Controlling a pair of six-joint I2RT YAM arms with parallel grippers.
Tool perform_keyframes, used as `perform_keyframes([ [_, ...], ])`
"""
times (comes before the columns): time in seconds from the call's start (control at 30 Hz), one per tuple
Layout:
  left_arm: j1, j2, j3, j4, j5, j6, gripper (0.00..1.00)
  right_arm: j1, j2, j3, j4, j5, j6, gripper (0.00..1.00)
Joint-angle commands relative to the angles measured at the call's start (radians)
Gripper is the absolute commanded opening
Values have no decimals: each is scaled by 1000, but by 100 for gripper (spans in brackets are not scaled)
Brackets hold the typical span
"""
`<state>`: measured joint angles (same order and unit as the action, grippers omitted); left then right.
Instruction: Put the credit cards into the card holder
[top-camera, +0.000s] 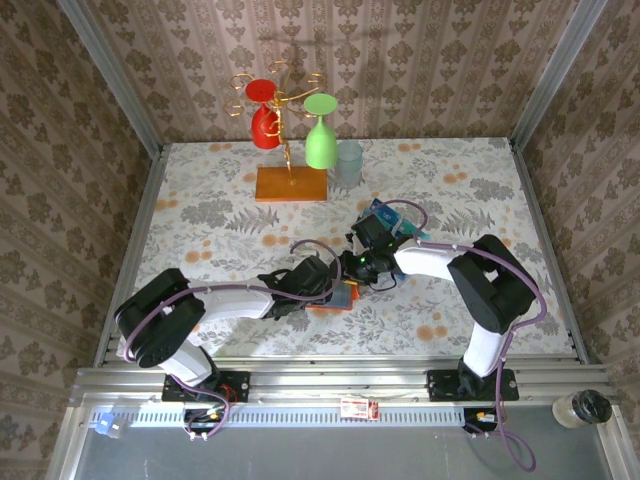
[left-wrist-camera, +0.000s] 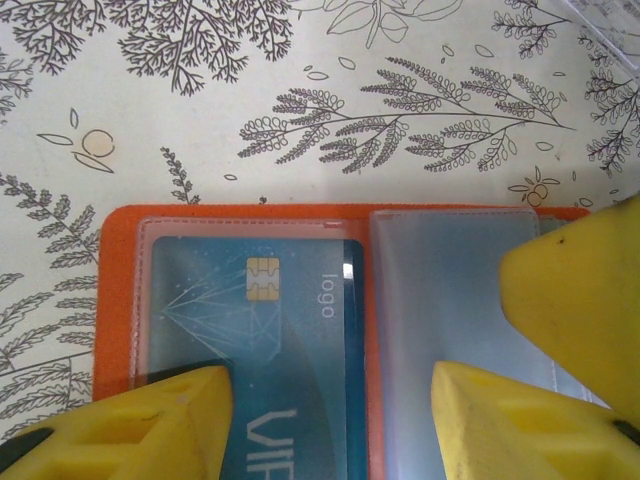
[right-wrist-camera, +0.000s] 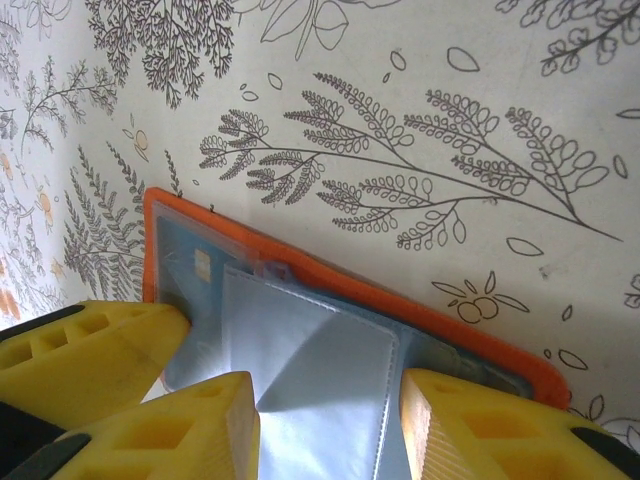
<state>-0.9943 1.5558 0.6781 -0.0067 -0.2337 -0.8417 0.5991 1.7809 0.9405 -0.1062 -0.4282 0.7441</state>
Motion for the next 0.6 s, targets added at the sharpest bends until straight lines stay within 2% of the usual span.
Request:
perform_keyframes([
  [0.0,-11,29,-32,-46,33,-13,57,-1,17,12,8,-42,12,43],
  [0.13,-11,24,-32,-45,32,-11,58,-1,8,12,27,-57,27,43],
  [0.27,-10,-8,-30,-50,29,-10,64,0,-15,5,38,-67,47,42],
  [0.57,0,-186,-11,-101,1,19,76,9,-83,7,28,-75,85,42],
])
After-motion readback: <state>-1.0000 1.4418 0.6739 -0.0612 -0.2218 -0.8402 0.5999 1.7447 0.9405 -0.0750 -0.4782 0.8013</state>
